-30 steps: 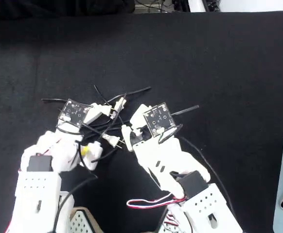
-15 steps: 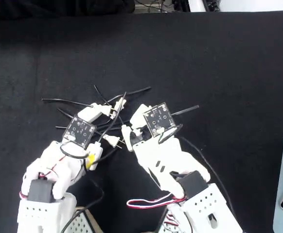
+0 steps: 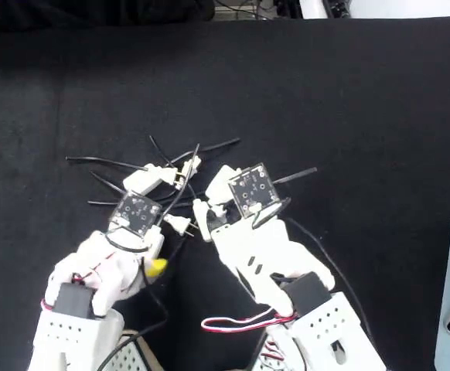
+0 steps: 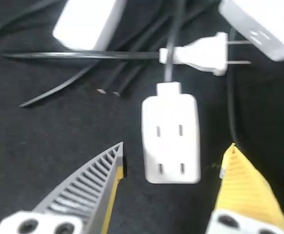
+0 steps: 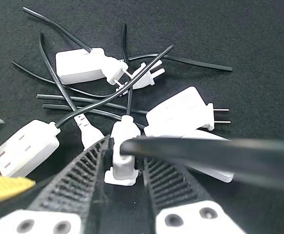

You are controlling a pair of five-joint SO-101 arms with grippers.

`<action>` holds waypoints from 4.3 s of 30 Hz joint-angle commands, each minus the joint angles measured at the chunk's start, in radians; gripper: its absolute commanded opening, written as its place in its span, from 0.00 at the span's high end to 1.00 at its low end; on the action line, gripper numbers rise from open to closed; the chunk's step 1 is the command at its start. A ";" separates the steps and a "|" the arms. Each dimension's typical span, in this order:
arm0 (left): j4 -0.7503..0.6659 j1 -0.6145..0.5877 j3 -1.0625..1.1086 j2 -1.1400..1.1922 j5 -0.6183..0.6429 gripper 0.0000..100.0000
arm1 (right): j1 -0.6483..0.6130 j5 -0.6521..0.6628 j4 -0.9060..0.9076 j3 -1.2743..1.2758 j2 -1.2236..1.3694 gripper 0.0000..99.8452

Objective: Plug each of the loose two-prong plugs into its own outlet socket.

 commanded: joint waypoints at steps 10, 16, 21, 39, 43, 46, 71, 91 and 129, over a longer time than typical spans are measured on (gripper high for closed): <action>-0.253 0.041 -0.093 0.324 0.031 0.77 | 0.009 -0.006 -0.014 -0.008 -0.005 0.99; -0.272 0.048 -0.171 0.473 0.034 0.78 | 0.009 -0.006 -0.015 0.001 -0.005 0.99; -0.321 0.050 -0.265 0.546 0.029 0.92 | 0.009 -0.006 -0.015 0.001 -0.005 0.99; -0.362 0.021 -0.504 0.945 0.109 0.71 | 0.011 -0.003 -0.014 0.001 -0.005 0.99; -0.258 -0.022 -0.536 0.810 0.107 0.71 | 0.011 -0.002 -0.014 -0.007 0.002 0.99; -0.201 -0.093 -0.538 0.689 0.112 0.71 | 0.011 0.000 -0.012 -0.013 0.005 0.99; -0.103 -0.690 -0.220 0.132 0.304 0.72 | -0.370 0.084 -0.123 -0.444 0.656 0.99; -0.095 -0.693 -0.170 0.031 0.304 0.72 | -0.391 0.158 -0.397 -0.575 1.101 0.99; -0.095 -0.688 -0.159 0.031 0.301 0.72 | -0.325 0.272 -0.497 -0.435 1.101 0.99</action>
